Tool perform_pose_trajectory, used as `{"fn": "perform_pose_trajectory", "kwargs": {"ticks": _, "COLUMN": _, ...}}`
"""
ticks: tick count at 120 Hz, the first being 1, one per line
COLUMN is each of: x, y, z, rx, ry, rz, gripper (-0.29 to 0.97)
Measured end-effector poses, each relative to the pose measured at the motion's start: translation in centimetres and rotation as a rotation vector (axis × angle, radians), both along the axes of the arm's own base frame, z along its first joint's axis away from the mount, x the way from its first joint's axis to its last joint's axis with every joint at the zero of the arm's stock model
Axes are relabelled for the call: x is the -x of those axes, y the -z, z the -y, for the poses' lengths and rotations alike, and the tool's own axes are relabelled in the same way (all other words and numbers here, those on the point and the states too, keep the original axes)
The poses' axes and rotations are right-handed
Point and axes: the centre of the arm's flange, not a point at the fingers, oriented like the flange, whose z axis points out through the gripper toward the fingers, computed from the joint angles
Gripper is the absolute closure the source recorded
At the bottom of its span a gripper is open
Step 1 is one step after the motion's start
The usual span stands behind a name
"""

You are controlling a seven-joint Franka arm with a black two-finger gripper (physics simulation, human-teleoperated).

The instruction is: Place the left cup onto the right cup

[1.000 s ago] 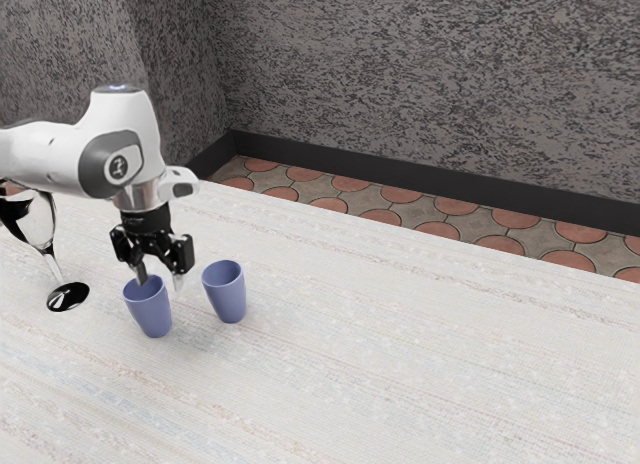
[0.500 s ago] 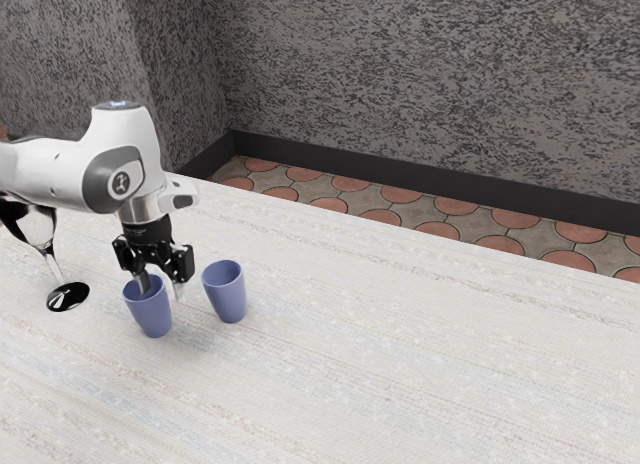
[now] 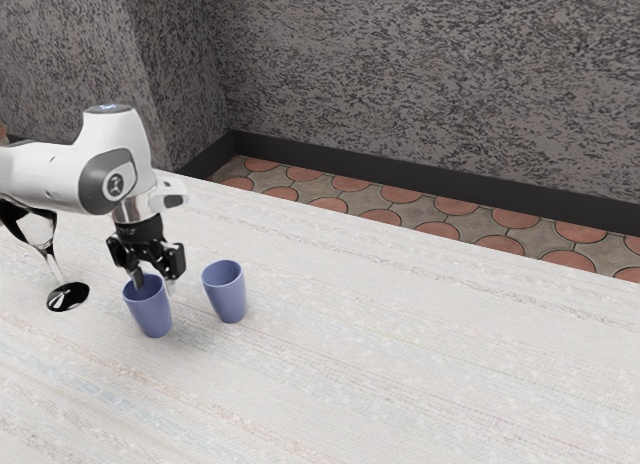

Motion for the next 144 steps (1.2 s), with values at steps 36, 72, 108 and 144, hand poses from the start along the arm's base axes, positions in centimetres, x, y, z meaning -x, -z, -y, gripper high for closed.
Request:
{"fn": "perform_pose_trajectory", "kwargs": {"ticks": 36, "x": -0.3, "y": 1.3, "z": -0.4, "rx": 0.003, "ry": 0.023, "rz": -0.013, "gripper": 0.23}}
{"fn": "perform_pose_trajectory", "kwargs": {"ticks": 72, "x": -0.7, "y": 3.0, "z": -0.6, "rx": 0.008, "ry": 0.036, "rz": -0.029, "gripper": 0.24}}
{"fn": "perform_pose_trajectory", "kwargs": {"ticks": 108, "x": -1.5, "y": 4.4, "z": -0.7, "rx": 0.012, "ry": 0.048, "rz": -0.039, "gripper": 0.26}}
{"fn": "perform_pose_trajectory", "kwargs": {"ticks": 144, "x": -1.8, "y": 4.2, "z": -0.8, "rx": 0.012, "ry": 0.052, "rz": -0.034, "gripper": 0.42}}
